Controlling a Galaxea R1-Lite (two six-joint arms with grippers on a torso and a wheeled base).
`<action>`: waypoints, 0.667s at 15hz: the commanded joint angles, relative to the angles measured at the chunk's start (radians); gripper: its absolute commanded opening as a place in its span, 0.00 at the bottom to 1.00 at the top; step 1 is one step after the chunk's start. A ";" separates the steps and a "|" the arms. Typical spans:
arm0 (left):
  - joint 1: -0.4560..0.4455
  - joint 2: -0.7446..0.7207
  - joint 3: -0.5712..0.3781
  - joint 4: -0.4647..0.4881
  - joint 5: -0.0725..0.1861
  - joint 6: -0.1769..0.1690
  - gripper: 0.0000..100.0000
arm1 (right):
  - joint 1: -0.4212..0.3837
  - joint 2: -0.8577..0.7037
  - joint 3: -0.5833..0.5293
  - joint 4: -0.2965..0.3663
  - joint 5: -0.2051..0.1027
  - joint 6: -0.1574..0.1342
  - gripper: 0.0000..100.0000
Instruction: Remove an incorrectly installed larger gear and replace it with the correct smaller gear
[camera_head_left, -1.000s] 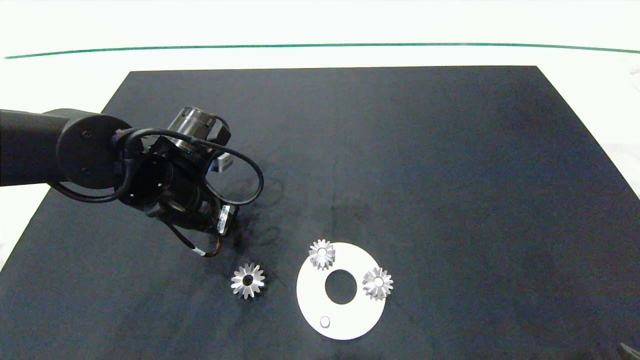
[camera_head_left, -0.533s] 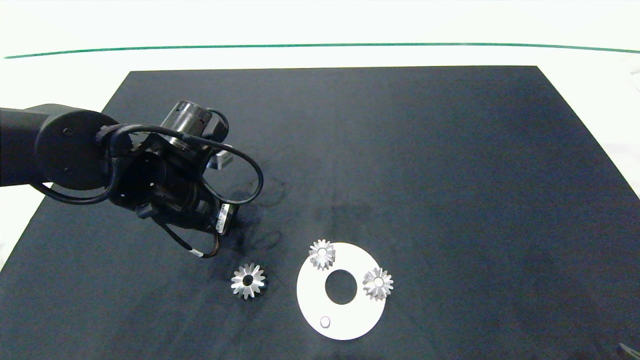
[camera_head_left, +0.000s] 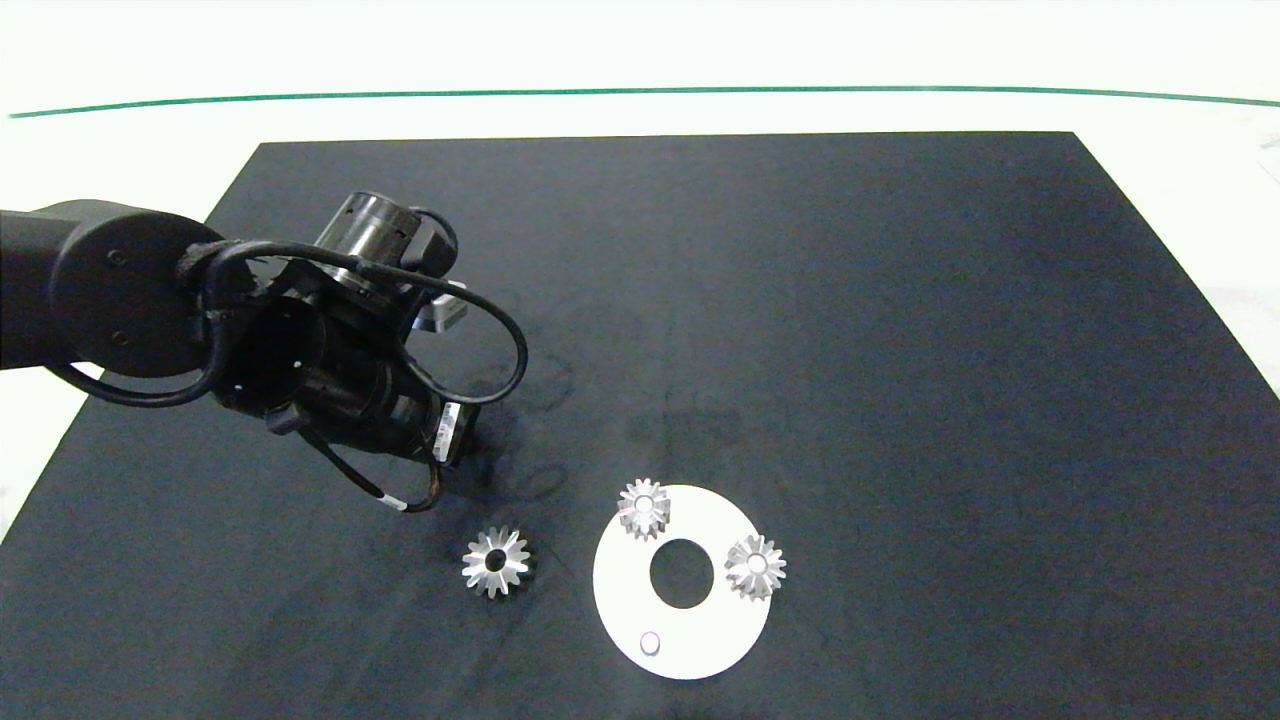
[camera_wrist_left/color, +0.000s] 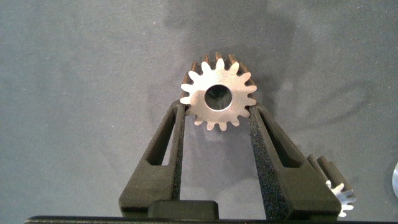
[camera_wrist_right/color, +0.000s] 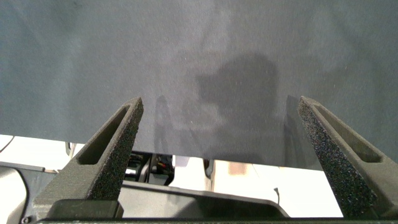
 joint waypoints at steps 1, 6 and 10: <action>-0.001 -0.030 -0.001 0.004 0.005 -0.002 0.19 | 0.000 0.002 -0.282 -0.001 0.001 0.000 1.00; -0.003 -0.112 0.001 0.010 0.007 0.003 0.19 | -0.001 -0.007 -0.291 -0.003 -0.007 -0.005 1.00; -0.064 -0.244 0.014 0.068 0.007 -0.003 0.19 | -0.001 -0.010 -0.294 -0.001 -0.007 -0.005 1.00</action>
